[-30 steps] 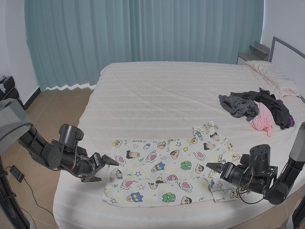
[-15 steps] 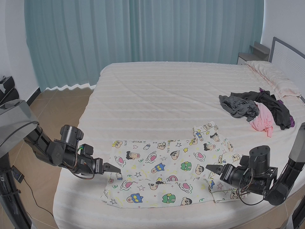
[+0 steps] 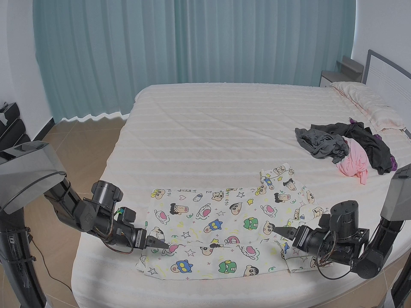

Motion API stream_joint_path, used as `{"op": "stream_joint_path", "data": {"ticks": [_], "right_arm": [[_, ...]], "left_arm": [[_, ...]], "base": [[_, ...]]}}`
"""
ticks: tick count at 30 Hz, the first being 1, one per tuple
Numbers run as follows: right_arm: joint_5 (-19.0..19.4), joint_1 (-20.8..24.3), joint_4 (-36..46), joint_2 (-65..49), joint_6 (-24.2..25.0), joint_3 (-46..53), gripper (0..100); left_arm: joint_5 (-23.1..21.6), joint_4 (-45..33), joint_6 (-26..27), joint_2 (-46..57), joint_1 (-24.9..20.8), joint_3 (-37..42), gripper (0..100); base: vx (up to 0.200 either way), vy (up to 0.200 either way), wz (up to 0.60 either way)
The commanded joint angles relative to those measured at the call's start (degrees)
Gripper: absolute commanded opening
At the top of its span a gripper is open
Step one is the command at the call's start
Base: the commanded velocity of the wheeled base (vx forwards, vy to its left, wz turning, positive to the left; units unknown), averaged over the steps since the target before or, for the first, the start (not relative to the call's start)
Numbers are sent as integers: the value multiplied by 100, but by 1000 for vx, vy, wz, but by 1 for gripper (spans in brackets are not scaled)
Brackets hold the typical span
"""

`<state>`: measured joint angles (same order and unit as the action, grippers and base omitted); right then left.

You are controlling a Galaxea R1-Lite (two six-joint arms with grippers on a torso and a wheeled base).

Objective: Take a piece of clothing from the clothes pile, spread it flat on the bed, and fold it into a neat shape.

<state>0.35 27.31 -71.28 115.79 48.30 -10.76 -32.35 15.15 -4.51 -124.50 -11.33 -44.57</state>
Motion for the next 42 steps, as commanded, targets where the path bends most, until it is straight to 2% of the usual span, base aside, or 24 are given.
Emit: {"op": "stream_joint_path", "data": {"ticks": [1,7,13,27,29,33,35,36,42], "right_arm": [[9,11,0,76,4,-5,100],[9,73,0,76,4,-5,100],[9,91,0,76,13,4,100],[9,91,-9,67,22,-5,100],[0,91,-9,67,22,-5,100],[0,91,-18,58,22,-5,100],[0,91,-18,58,22,-5,100],[0,91,-18,58,22,-5,100],[0,91,-18,41,22,-5,100]], "left_arm": [[27,5,-15,-30,-80,10,100],[54,5,-6,-39,-98,27,100],[353,5,-68,-39,-168,36,100],[379,5,-59,-65,-221,36,100],[449,5,-59,-74,-247,27,100],[924,5,-76,-144,-379,1,100],[950,5,-147,-144,-388,-17,100],[950,5,-199,-144,-388,-26,0],[959,128,-358,-144,-397,1,0]], "base": [[0,0,0],[0,0,0],[0,0,0],[0,0,0],[0,0,0],[0,0,0],[0,0,0],[0,0,0],[0,0,0]]}}
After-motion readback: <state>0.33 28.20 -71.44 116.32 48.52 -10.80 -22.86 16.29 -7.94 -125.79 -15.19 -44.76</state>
